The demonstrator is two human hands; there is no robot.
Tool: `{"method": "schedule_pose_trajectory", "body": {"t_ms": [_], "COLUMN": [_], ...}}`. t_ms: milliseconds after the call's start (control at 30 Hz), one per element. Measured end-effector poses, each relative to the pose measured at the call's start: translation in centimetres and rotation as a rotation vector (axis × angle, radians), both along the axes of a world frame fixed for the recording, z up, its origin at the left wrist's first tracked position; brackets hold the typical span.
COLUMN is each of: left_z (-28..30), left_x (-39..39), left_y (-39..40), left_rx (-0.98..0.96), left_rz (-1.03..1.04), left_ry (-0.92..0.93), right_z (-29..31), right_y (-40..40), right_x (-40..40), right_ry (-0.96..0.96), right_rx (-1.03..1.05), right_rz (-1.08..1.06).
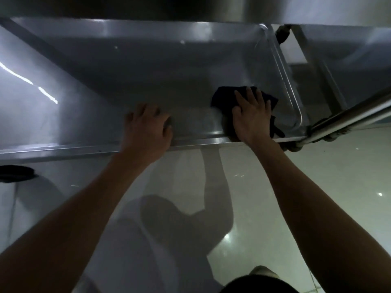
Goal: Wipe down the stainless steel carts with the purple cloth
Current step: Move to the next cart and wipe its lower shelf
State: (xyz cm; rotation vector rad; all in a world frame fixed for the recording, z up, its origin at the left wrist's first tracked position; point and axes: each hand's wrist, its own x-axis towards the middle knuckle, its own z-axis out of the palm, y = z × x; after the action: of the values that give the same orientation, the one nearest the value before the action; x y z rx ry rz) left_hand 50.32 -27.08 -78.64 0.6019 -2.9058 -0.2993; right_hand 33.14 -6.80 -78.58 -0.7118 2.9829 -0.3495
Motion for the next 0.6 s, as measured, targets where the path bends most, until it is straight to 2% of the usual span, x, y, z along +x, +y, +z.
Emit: {"method": "schedule_pose_trajectory", "body": {"t_ms": [200,333,600], "left_z": [0.7,0.6,0.9], "left_x": [4.0,6.0,5.5], "left_y": [-4.7,-6.5,-5.6], "left_rx": [0.02,0.059,0.047], "left_rz": [0.119,0.055,0.11], "left_ry": [-0.063,-0.093,-0.143], "right_z": [-0.7,-1.1,-0.8], "right_y": [-10.4,-16.7,-16.8], "right_x": [4.3,7.5,7.4], "right_ry": [-0.011,-0.05,-0.038], "right_rx": [0.051,0.031,-0.03], "right_rz": [0.232,0.428,0.521]}}
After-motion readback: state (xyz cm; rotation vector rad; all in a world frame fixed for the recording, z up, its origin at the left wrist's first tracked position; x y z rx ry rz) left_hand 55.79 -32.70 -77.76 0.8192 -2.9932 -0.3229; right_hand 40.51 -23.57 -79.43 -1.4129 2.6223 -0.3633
